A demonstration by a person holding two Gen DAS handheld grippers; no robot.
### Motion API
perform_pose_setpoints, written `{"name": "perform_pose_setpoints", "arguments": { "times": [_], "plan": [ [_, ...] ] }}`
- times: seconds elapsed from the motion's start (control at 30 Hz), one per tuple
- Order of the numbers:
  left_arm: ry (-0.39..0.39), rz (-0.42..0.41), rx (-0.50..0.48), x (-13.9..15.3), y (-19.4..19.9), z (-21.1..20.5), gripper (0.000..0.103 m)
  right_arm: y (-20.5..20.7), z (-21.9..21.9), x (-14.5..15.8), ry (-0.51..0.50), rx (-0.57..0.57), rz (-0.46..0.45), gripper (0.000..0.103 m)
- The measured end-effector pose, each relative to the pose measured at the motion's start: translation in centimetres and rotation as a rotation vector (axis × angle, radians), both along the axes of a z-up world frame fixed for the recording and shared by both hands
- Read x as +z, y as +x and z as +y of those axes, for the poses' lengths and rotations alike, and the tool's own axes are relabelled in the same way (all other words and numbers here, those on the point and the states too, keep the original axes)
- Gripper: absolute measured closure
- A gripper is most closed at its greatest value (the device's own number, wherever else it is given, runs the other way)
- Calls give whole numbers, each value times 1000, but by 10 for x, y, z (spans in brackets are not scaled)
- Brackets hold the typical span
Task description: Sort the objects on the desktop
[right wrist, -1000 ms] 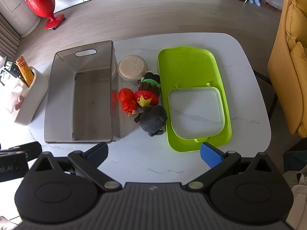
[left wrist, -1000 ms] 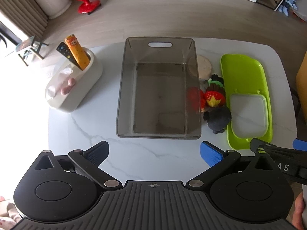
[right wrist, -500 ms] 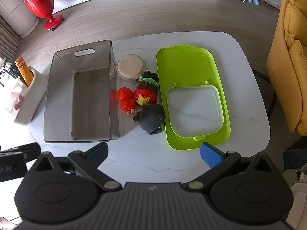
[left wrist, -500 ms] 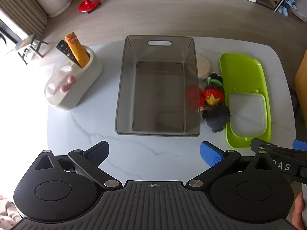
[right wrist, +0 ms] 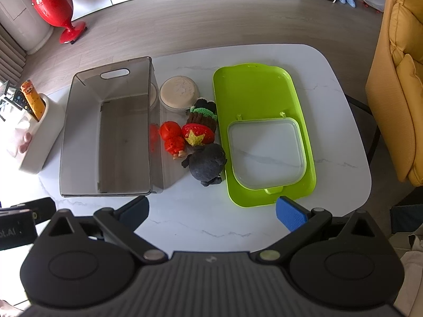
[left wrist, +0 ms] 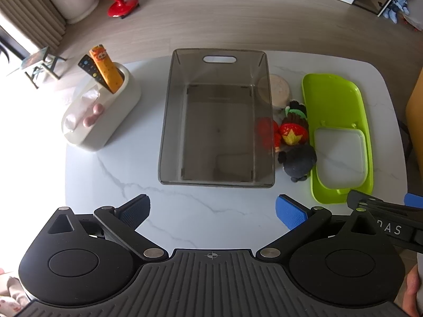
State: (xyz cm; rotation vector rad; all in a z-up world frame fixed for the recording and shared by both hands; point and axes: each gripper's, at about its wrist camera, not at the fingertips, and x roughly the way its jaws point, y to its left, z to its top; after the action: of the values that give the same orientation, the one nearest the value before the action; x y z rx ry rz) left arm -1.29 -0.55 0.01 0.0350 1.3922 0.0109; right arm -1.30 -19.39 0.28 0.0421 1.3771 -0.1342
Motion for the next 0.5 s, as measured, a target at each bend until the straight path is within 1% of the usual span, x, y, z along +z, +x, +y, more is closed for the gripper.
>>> {"name": "perform_pose_setpoints", "arguments": {
  "times": [0.5],
  "plan": [
    [-5, 0, 18, 4, 0, 7, 0, 2, 0, -1, 4, 5, 2, 0]
  ]
}}
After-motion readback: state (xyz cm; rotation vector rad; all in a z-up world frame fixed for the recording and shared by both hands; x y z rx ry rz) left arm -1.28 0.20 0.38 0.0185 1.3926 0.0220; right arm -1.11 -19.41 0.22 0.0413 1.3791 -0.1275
